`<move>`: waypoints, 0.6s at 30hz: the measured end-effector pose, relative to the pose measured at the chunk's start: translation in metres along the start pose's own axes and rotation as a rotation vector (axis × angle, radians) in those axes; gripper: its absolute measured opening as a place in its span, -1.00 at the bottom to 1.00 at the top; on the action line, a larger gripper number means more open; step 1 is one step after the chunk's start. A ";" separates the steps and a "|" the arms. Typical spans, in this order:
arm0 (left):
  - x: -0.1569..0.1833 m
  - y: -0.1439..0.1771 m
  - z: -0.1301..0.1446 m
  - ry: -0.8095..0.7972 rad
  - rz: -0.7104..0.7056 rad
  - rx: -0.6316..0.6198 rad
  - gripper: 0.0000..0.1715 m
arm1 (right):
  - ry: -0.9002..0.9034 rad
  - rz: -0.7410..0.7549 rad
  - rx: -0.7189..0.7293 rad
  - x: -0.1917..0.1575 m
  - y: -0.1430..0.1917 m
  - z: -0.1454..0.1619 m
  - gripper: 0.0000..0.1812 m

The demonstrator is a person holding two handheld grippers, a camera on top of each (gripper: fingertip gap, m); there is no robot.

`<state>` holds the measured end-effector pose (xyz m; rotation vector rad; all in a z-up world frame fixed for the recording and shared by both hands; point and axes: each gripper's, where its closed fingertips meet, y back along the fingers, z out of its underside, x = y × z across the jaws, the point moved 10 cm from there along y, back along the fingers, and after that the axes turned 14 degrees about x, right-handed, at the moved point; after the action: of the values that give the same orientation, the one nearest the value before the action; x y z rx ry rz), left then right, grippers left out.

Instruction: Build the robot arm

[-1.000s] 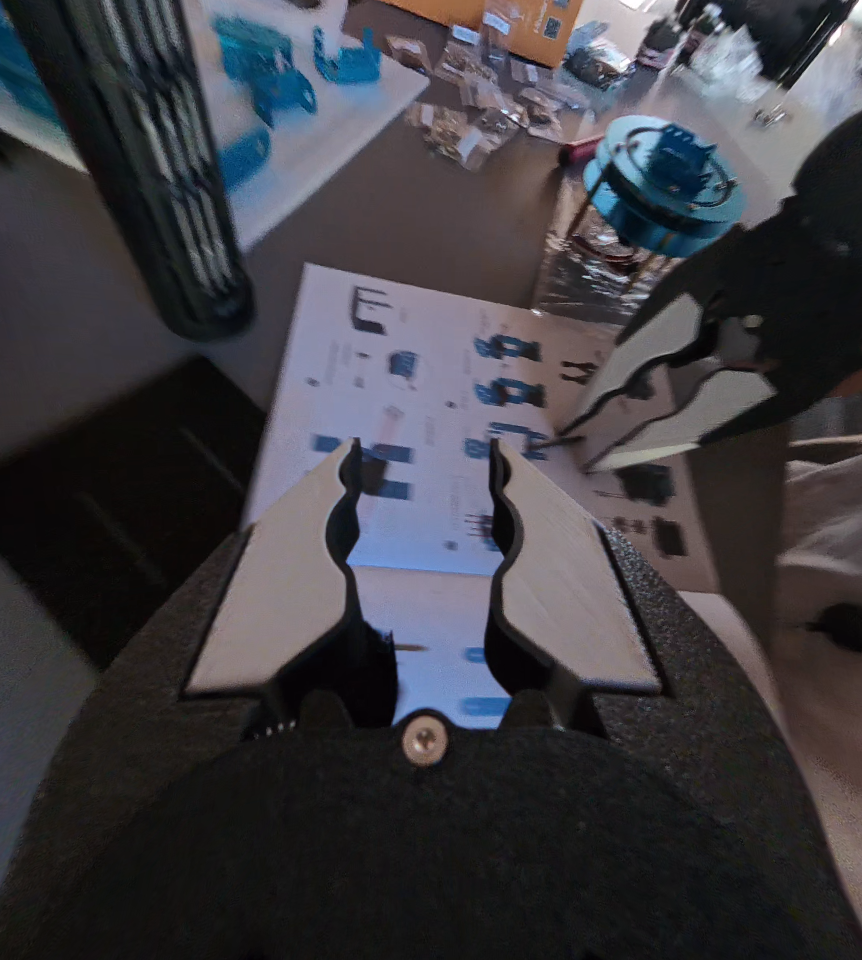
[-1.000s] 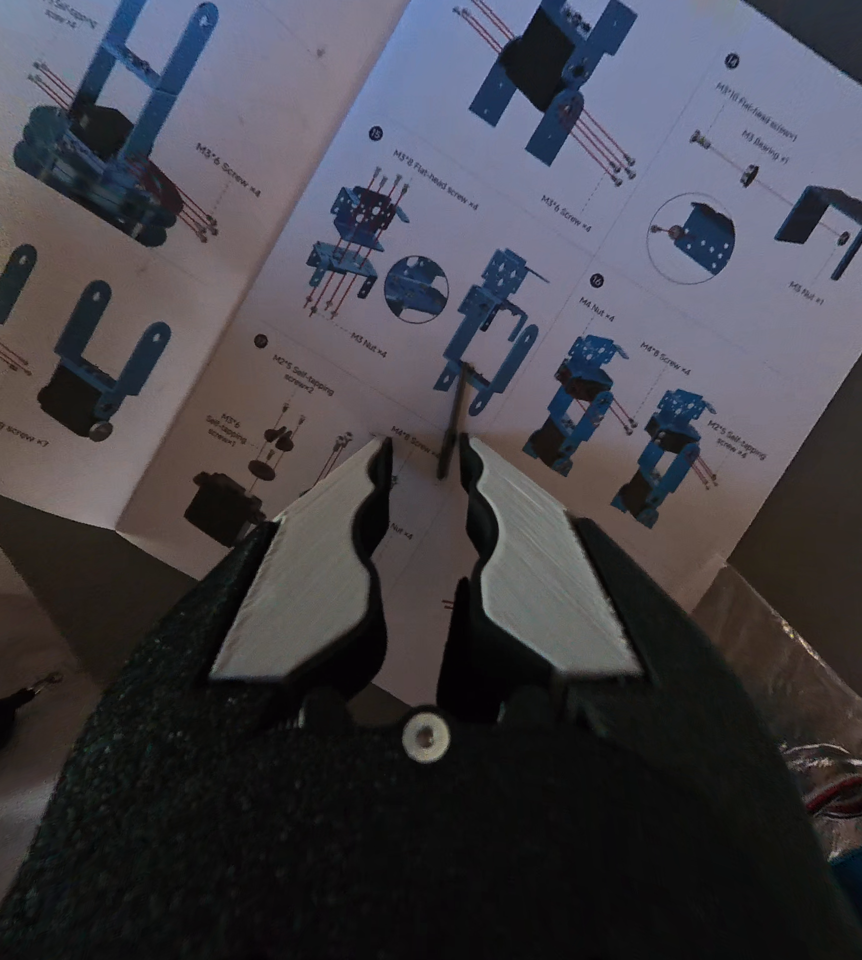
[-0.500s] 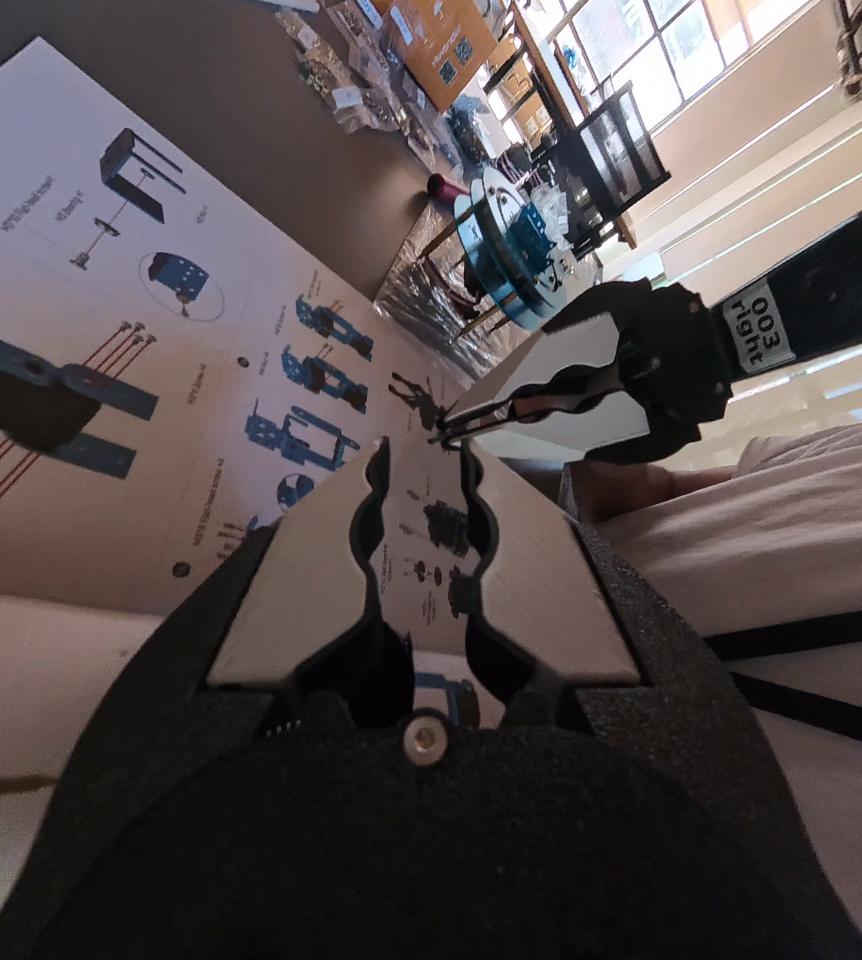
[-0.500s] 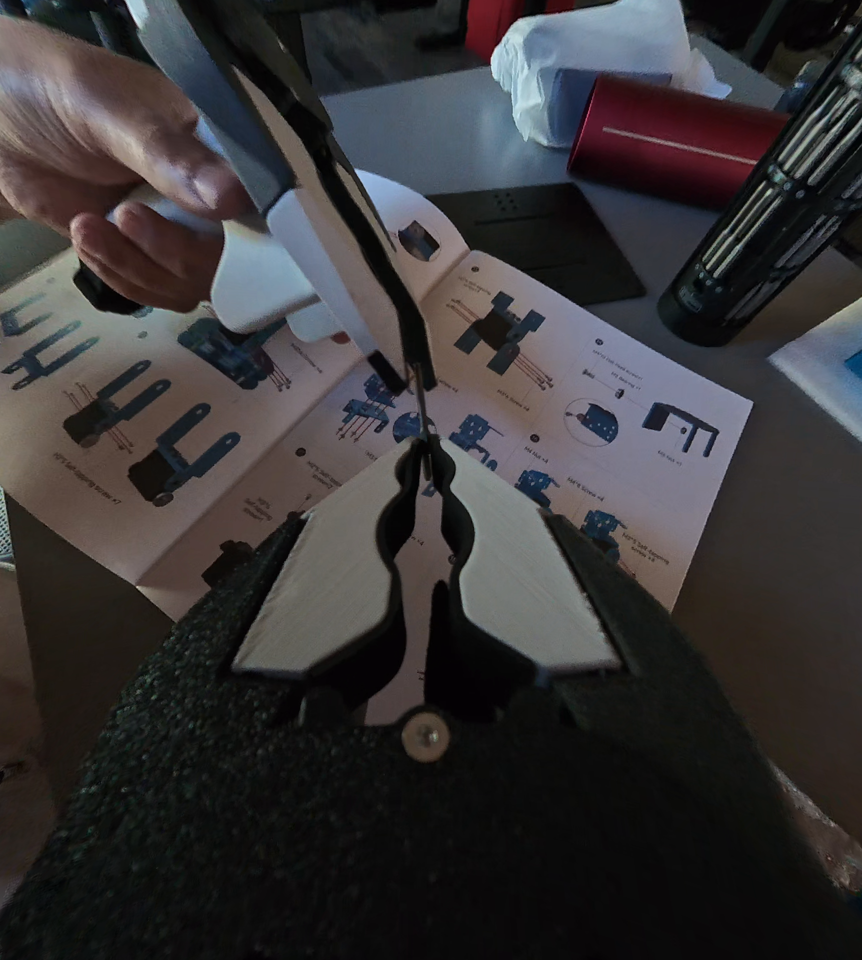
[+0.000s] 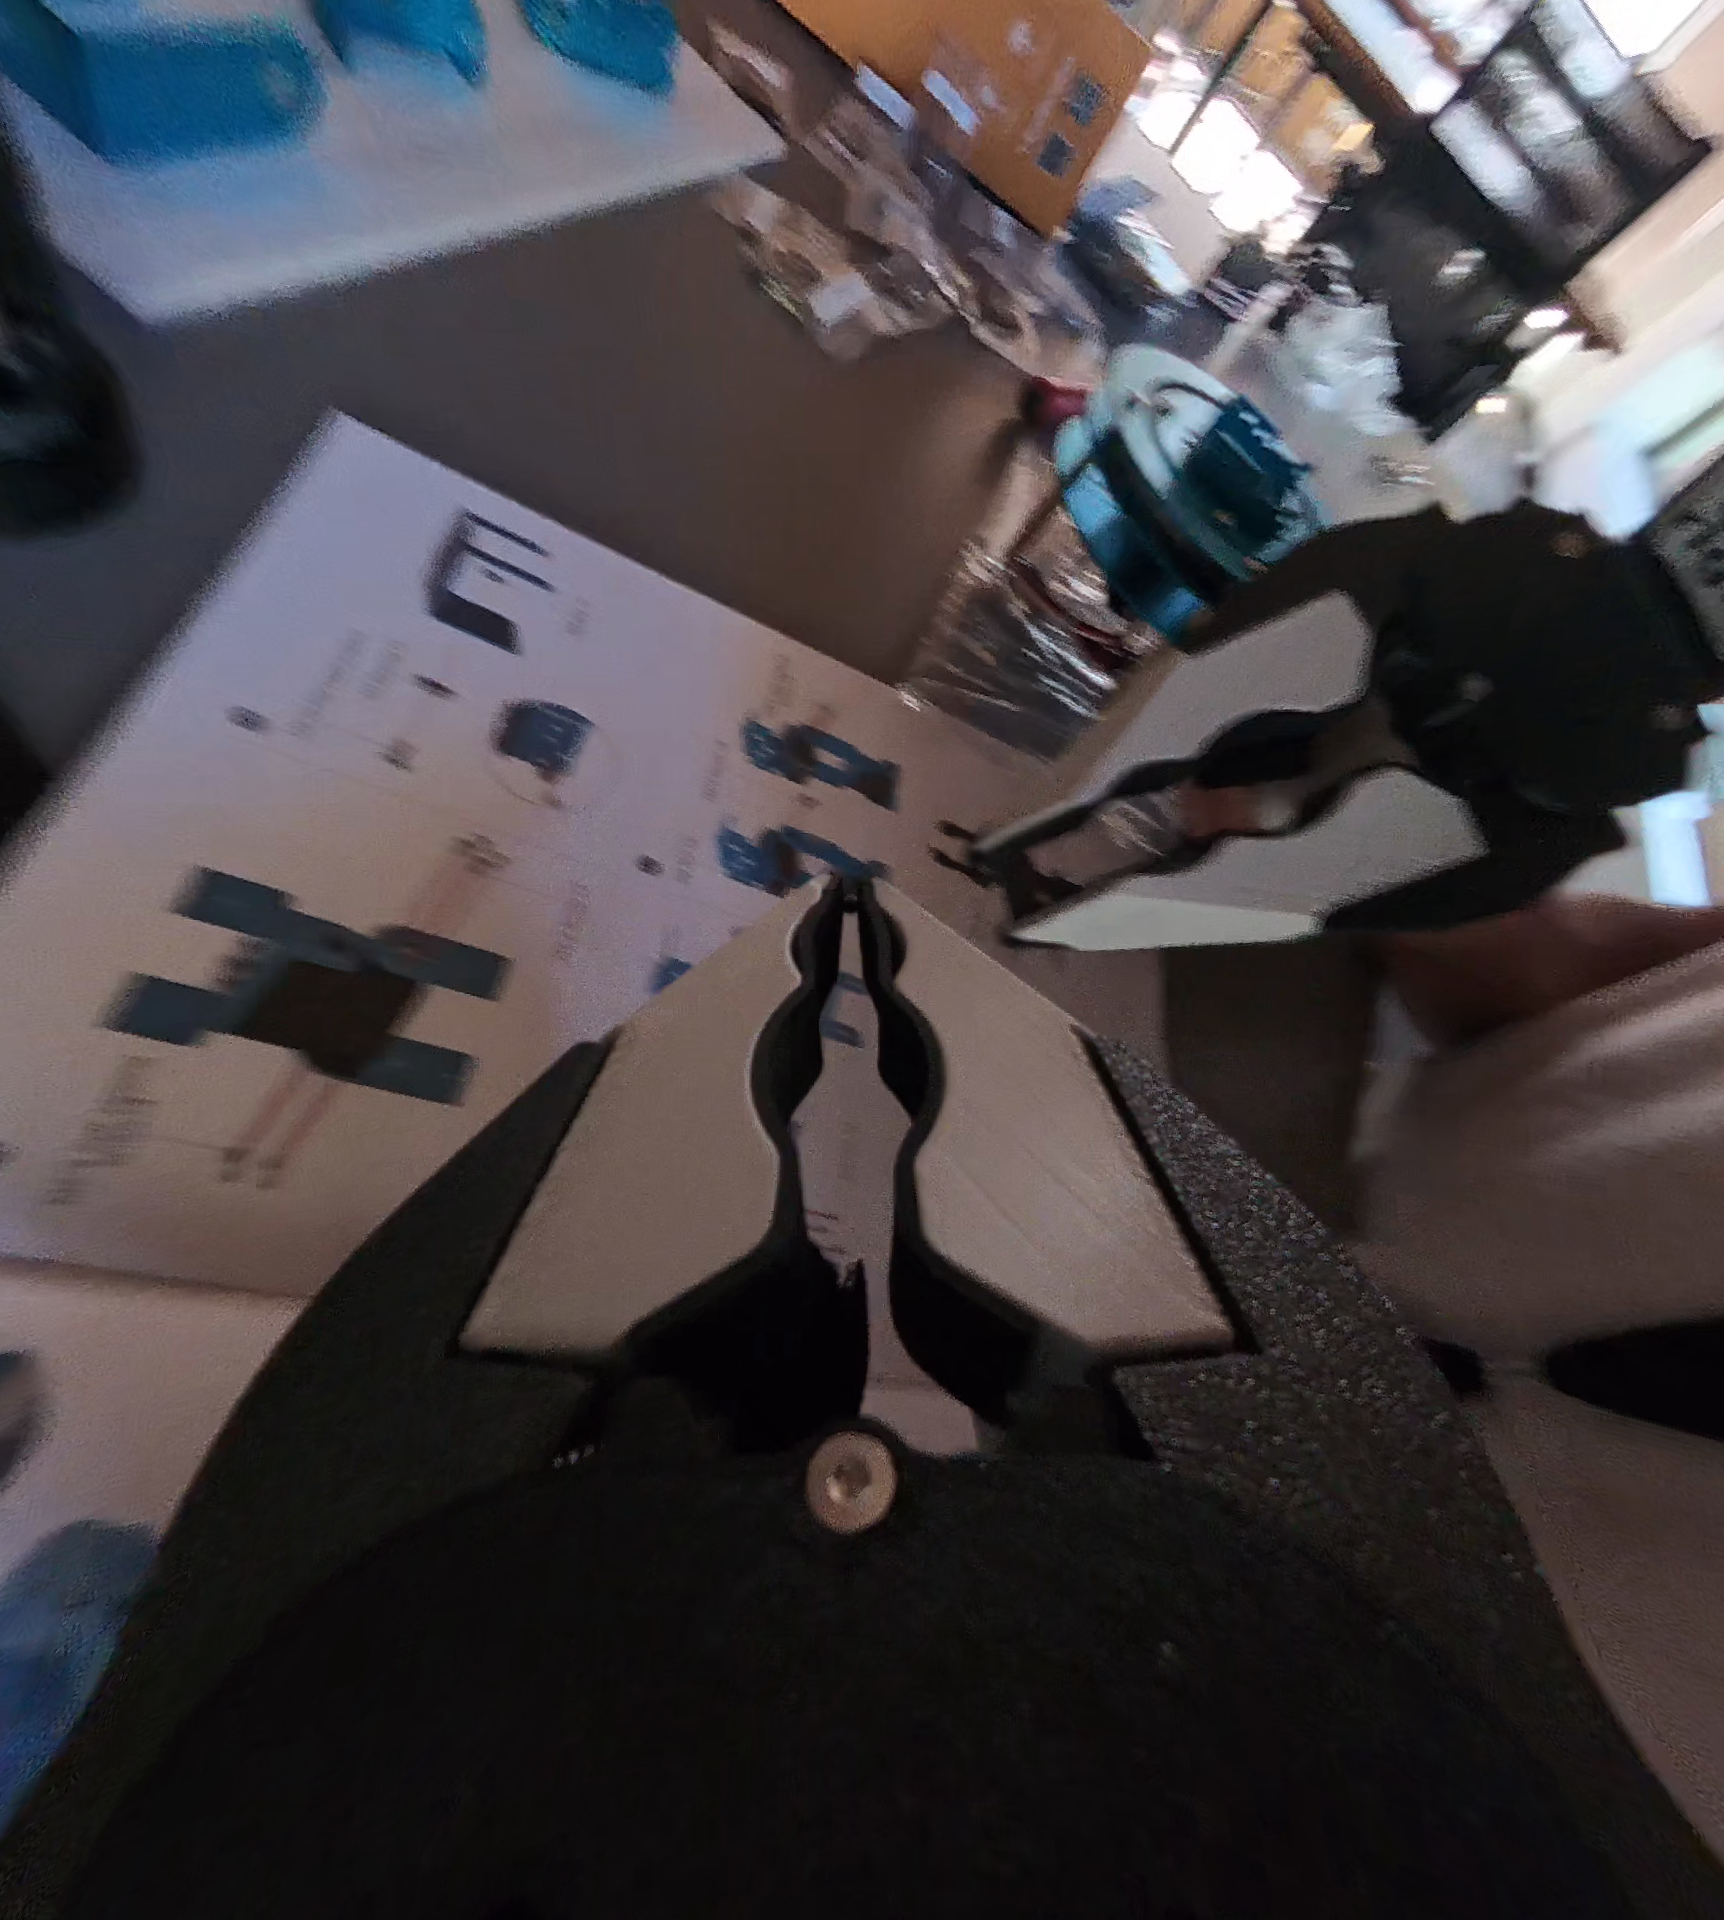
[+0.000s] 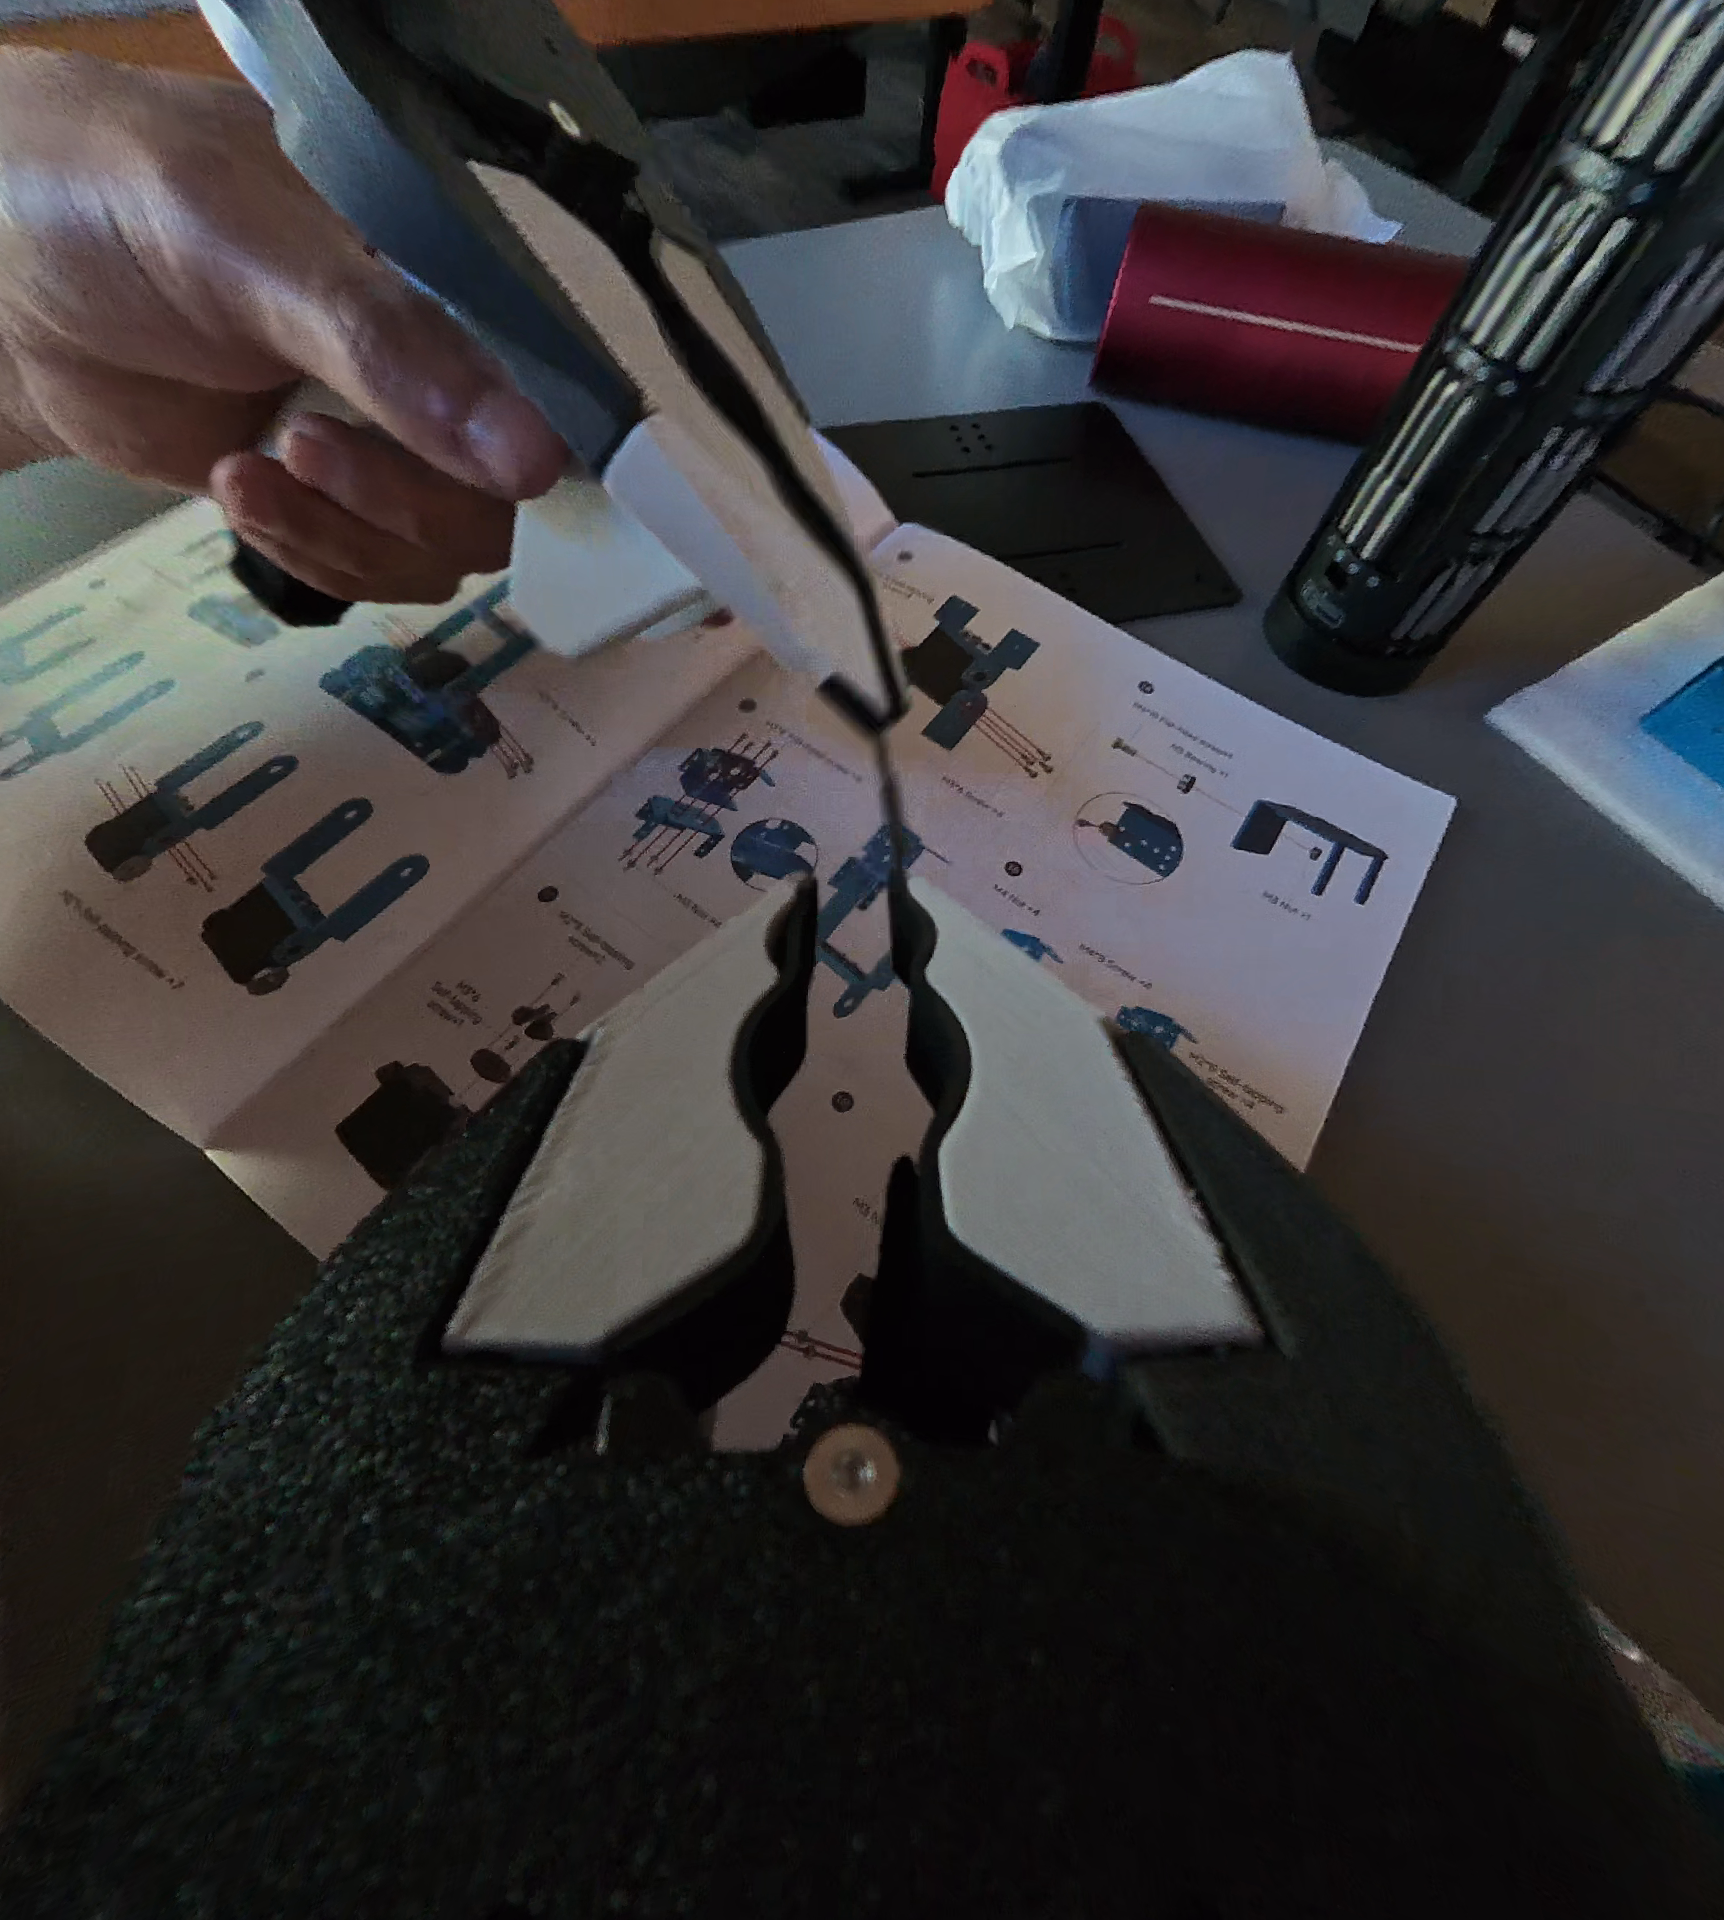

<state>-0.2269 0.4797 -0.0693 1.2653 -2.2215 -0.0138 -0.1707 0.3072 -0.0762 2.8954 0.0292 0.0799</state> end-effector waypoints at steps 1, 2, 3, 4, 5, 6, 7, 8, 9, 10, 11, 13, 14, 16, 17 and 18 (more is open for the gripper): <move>-0.003 0.001 -0.008 -0.064 -0.059 0.030 -0.98 | -0.013 0.007 0.021 0.002 0.004 0.000 -0.83; -0.007 0.002 -0.017 -0.136 -0.127 0.064 -0.98 | -0.026 0.011 0.042 0.003 0.008 0.000 -0.82; -0.011 0.003 -0.027 -0.226 -0.209 0.099 -0.98 | -0.038 0.014 0.065 0.003 0.012 0.001 -0.81; -0.015 0.002 -0.038 -0.330 -0.300 0.141 -0.98 | -0.046 0.023 0.090 0.004 0.016 0.003 -0.82; -0.020 0.000 -0.047 -0.418 -0.369 0.169 -0.98 | -0.055 0.034 0.108 0.004 0.018 0.004 -0.82; -0.023 -0.004 -0.054 -0.471 -0.410 0.178 -0.98 | -0.066 0.038 0.115 0.005 0.020 0.005 -0.81; -0.027 -0.010 -0.060 -0.497 -0.431 0.186 -0.98 | -0.072 0.038 0.123 0.005 0.022 0.004 -0.81; -0.030 -0.017 -0.065 -0.507 -0.440 0.195 -0.98 | -0.073 0.041 0.131 0.005 0.023 0.004 -0.81; -0.033 -0.024 -0.069 -0.508 -0.446 0.186 -0.98 | -0.072 0.045 0.135 0.005 0.024 0.004 -0.81; -0.037 -0.031 -0.072 -0.511 -0.455 0.173 -0.98 | -0.072 0.047 0.134 0.006 0.025 0.004 -0.81; -0.041 -0.038 -0.074 -0.515 -0.459 0.166 -0.98 | -0.073 0.046 0.133 0.006 0.025 0.004 -0.81; -0.049 -0.049 -0.076 -0.526 -0.477 0.146 -0.99 | -0.073 0.043 0.137 0.005 0.027 0.004 -0.81; -0.053 -0.053 -0.076 -0.532 -0.491 0.132 -0.99 | -0.069 0.042 0.141 0.004 0.027 0.003 -0.81; -0.058 -0.058 -0.075 -0.537 -0.502 0.111 -0.99 | -0.060 0.040 0.142 0.003 0.028 0.002 -0.81; -0.060 -0.061 -0.074 -0.532 -0.504 0.099 -0.99 | -0.056 0.039 0.141 0.003 0.028 0.002 -0.81; -0.062 -0.062 -0.073 -0.529 -0.510 0.089 -0.99 | -0.053 0.038 0.141 0.002 0.028 0.002 -0.81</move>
<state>-0.1187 0.5137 -0.0552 2.0335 -2.2555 -0.5026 -0.1679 0.2798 -0.0714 3.0379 -0.0313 0.0076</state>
